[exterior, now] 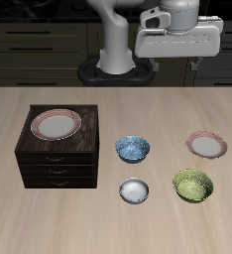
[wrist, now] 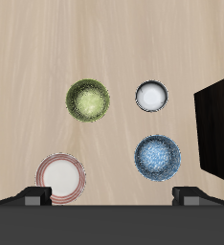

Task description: Place the green bowl onto the plate that is on the left side of the table

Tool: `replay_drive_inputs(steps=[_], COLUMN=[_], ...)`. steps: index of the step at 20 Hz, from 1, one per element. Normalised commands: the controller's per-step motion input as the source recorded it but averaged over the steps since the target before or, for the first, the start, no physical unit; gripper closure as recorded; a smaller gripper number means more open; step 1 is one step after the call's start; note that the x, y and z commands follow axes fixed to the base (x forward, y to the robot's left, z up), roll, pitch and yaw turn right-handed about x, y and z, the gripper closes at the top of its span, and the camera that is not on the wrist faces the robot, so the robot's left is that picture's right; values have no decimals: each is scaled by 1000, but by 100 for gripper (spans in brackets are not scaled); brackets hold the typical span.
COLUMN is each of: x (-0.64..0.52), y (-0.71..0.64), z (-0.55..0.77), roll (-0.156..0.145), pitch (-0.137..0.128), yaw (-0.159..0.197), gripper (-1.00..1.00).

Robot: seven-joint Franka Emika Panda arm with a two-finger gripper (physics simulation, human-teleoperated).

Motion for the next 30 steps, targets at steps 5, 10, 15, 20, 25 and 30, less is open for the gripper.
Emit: replay_drive_inputs(steps=[5,10,15,20,25,30], x=[306,225,171,173,292,100], y=[37,94,100,146,-7,-43], z=[88,71,7,-23,-87,-55], roll=[-26,-2,7,-2,4,2], pitch=[-14,-5,2,-16,-13,6], yaw=[-20,-2,-13,39,33,-11], gripper=[-100,-100,-100,-100,-100,-100])
